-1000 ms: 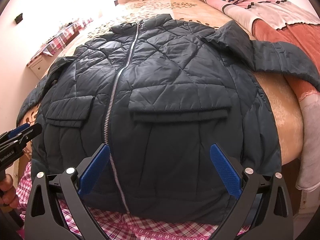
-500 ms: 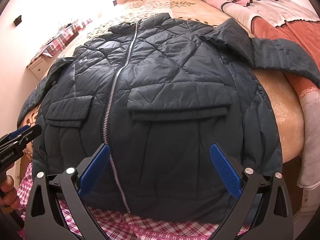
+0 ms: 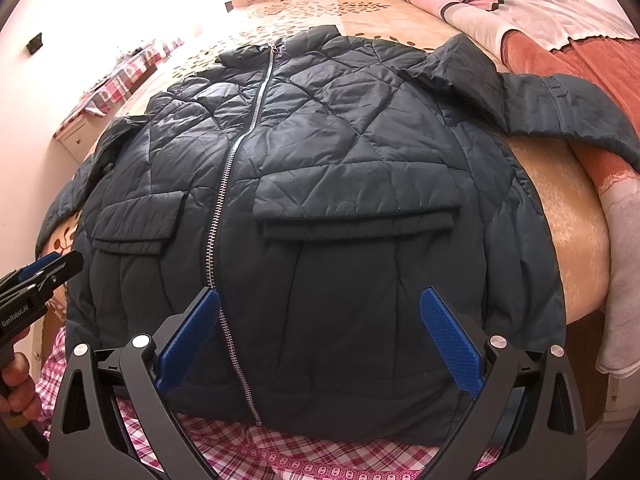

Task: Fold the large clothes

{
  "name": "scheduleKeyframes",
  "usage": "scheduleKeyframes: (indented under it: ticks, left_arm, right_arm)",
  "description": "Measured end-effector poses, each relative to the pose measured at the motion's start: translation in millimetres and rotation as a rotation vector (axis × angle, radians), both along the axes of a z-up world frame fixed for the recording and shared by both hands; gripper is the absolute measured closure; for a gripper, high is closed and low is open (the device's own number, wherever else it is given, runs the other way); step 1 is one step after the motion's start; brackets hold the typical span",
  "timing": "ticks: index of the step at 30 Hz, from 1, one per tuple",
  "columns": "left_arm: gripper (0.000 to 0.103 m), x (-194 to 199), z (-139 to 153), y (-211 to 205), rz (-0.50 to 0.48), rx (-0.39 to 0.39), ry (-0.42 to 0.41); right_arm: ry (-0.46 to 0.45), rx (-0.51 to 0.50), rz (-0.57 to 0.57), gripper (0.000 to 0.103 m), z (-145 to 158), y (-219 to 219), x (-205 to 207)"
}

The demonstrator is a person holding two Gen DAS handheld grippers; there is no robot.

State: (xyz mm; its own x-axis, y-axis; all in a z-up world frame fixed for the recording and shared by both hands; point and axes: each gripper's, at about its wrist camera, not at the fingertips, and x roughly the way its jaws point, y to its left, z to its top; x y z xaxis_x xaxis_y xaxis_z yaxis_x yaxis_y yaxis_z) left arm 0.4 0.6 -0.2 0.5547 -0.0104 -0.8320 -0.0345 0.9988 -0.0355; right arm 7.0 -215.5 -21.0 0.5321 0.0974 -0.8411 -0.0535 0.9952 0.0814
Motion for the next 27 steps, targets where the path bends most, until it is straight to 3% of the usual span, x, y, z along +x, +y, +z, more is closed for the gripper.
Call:
scheduleKeyframes:
  ticks: [27]
  left_arm:
    - [0.038, -10, -11, -2, -0.008, 0.005, 0.007]
  right_arm:
    - [-0.031, 0.017, -0.031, 0.006, 5, -10, 0]
